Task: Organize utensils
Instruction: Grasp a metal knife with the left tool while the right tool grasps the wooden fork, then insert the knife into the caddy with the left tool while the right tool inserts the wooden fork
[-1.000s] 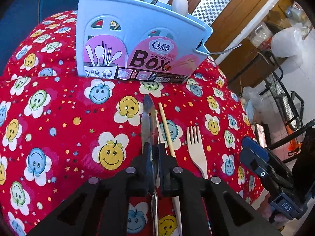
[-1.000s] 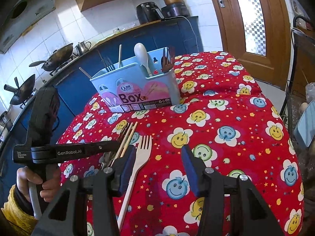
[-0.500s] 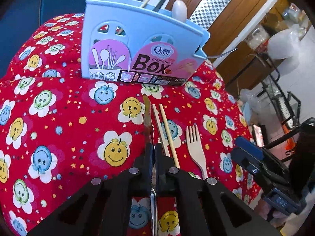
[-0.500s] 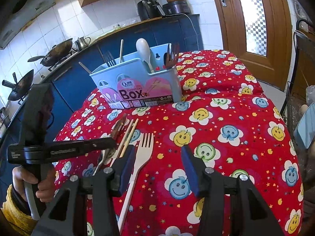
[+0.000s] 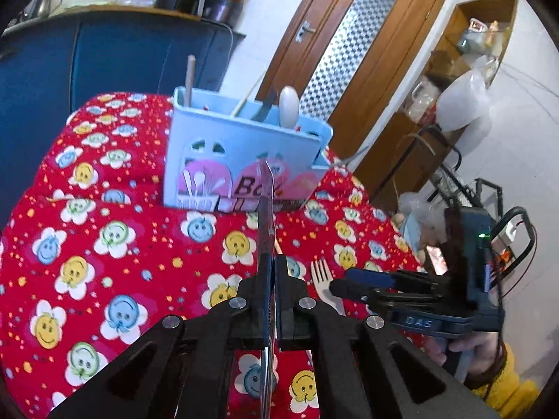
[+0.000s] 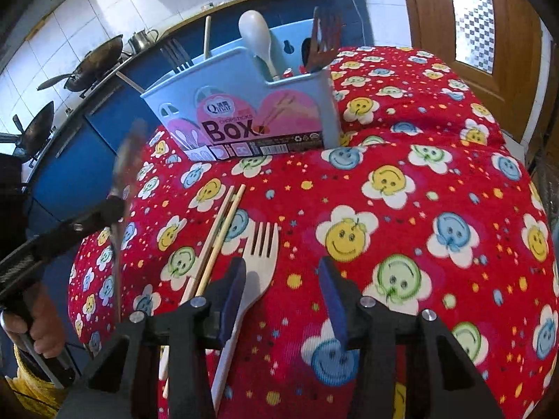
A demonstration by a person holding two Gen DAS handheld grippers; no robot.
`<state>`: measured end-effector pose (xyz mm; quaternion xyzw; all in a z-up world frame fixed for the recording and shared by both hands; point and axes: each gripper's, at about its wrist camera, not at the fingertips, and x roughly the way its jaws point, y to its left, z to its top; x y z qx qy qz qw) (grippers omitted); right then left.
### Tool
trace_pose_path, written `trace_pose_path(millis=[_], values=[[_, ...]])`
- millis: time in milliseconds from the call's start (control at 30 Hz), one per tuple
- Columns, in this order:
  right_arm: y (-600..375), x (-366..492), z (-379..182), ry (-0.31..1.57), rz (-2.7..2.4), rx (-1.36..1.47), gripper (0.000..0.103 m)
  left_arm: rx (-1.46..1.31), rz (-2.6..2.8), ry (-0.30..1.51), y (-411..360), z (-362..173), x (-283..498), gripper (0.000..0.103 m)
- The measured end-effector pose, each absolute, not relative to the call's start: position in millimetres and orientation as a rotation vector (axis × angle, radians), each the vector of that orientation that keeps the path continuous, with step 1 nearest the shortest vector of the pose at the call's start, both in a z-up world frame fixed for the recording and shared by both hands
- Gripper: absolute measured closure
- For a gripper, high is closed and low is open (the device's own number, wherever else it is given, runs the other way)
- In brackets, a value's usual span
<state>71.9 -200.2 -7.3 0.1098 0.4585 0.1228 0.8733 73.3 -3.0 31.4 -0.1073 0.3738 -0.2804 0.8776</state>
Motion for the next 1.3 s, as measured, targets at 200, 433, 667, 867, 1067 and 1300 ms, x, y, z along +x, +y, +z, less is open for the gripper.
trace_pose_path(millis=[200, 433, 667, 867, 1067, 1300], values=[[-183.8, 85.8, -7.9, 0.961, 0.28, 0.145, 0.066, -0.231, -0.576, 0.723, 7.0, 39.6, 71.2, 0.102], [-189.0, 90.4, -6.9, 0.906, 0.374, 0.265, 0.099, -0.248, -0.583, 0.66, 15.3, 53.0, 67.1, 0.102], [-189.7, 66.0, 28.0, 0.714, 0.325, 0.22, 0.1, -0.263, -0.593, 0.559, 18.1, 77.0, 64.7, 0.102], [-189.6, 50.4, 61.4, 0.54, 0.249, 0.174, 0.1, -0.253, -0.576, 0.472, 18.0, 107.6, 71.1, 0.102], [-195.1, 41.7, 76.6, 0.446, 0.182, 0.15, 0.1, -0.231, -0.532, 0.375, 17.3, 147.5, 84.4, 0.102], [-203.5, 42.4, 85.4, 0.403, 0.155, 0.166, 0.1, -0.252, -0.447, 0.3, 16.9, 171.6, 121.4, 0.102]])
